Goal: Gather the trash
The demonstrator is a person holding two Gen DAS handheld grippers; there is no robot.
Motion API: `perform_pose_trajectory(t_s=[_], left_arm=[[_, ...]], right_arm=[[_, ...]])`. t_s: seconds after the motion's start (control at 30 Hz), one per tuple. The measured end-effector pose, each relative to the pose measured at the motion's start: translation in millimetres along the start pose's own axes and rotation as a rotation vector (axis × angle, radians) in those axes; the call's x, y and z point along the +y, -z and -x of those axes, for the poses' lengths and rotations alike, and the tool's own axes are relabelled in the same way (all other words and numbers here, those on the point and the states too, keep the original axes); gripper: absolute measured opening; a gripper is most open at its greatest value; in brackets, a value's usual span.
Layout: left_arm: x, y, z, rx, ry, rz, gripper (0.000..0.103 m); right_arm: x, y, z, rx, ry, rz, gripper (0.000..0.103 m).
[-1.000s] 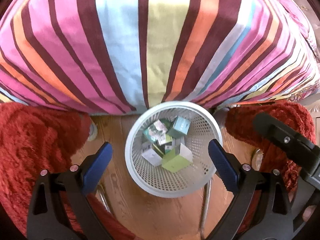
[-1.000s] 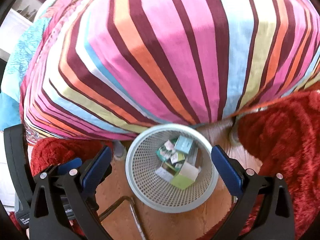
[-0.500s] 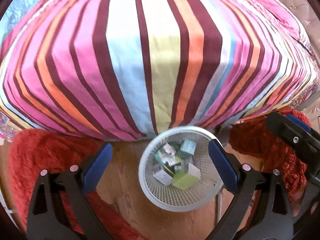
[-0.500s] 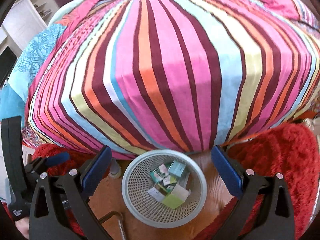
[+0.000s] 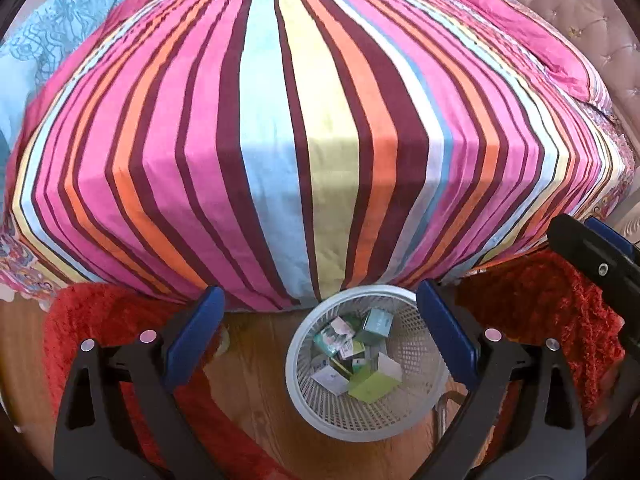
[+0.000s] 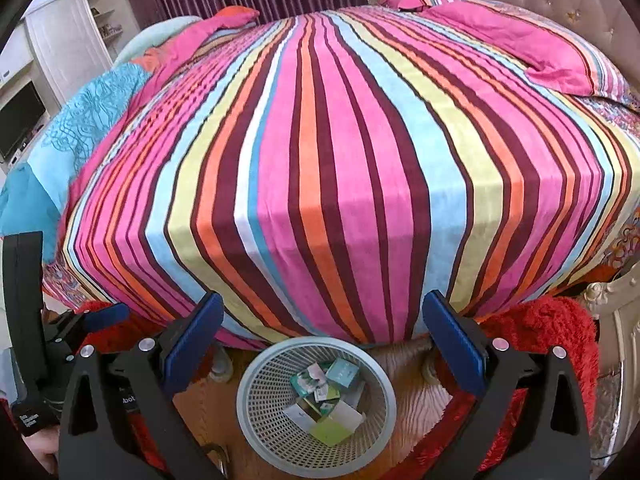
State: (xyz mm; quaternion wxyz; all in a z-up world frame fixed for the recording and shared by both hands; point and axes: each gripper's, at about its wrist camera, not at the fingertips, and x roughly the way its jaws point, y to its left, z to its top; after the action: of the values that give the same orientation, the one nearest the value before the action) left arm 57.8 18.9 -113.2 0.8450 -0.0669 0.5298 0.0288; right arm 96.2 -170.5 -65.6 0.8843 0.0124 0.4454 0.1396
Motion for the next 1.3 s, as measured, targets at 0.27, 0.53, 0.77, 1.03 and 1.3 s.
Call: perform_pose_trajectory(t_s=[0.27,0.53,0.77,1.03,1.3], left_arm=[[-0.5,-8.1,21.8,-0.064,-0.015,0.001,0.094],[2.6,-21.0,54.7,-0.158,-0.047,0.014,0.094],[-0.7,-29.0,77.0,-0.215,-0.052,0.002,0.094],[-1.4,-31.9,91.5,-0.262,-0.063,-0.008,0.094],[-3.9,-35.5,105.0,-0.291,-0.107,-0.018,0.094]], right_arm=[[2.5,-11.4,18.8,-0.062,-0.01,0.0,0.095],[9.6,-25.8,40.7,-0.128,-0.018,0.026,0.095],[9.0,-30.9,50.2,-0.148,-0.034,0.015,0.095],[5.6,-34.8,60.6,-0.172,-0.034,-0.002,0.095],[10.6,-38.2,70.2,-0.195,-0.046,0.011,0.095]])
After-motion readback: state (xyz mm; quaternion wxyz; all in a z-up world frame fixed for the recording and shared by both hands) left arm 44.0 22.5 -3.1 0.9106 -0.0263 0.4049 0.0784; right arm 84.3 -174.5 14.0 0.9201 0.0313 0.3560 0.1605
